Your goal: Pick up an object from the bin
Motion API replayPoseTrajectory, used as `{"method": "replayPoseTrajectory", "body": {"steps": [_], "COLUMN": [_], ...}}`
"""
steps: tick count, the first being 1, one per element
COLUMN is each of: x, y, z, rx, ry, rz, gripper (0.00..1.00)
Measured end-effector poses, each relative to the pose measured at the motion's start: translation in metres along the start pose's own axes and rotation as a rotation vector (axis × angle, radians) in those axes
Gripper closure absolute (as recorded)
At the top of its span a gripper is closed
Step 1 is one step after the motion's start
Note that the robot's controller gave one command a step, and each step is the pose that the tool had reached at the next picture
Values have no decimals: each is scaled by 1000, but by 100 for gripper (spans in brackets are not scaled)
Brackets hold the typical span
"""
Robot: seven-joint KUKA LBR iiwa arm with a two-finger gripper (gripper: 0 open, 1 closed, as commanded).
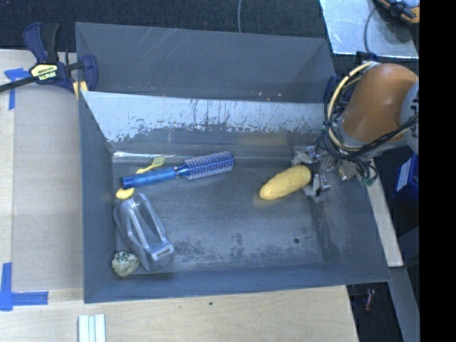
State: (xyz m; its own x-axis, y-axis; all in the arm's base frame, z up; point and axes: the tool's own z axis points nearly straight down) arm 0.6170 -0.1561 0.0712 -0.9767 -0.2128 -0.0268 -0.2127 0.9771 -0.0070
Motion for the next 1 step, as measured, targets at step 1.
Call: {"method": "replayPoseTrajectory", "body": {"steps": [1], "x": [-2], "y": [11], "z": [-156], "rx": [2], "ry": [-4], "rz": [25], "gripper": [100]}}
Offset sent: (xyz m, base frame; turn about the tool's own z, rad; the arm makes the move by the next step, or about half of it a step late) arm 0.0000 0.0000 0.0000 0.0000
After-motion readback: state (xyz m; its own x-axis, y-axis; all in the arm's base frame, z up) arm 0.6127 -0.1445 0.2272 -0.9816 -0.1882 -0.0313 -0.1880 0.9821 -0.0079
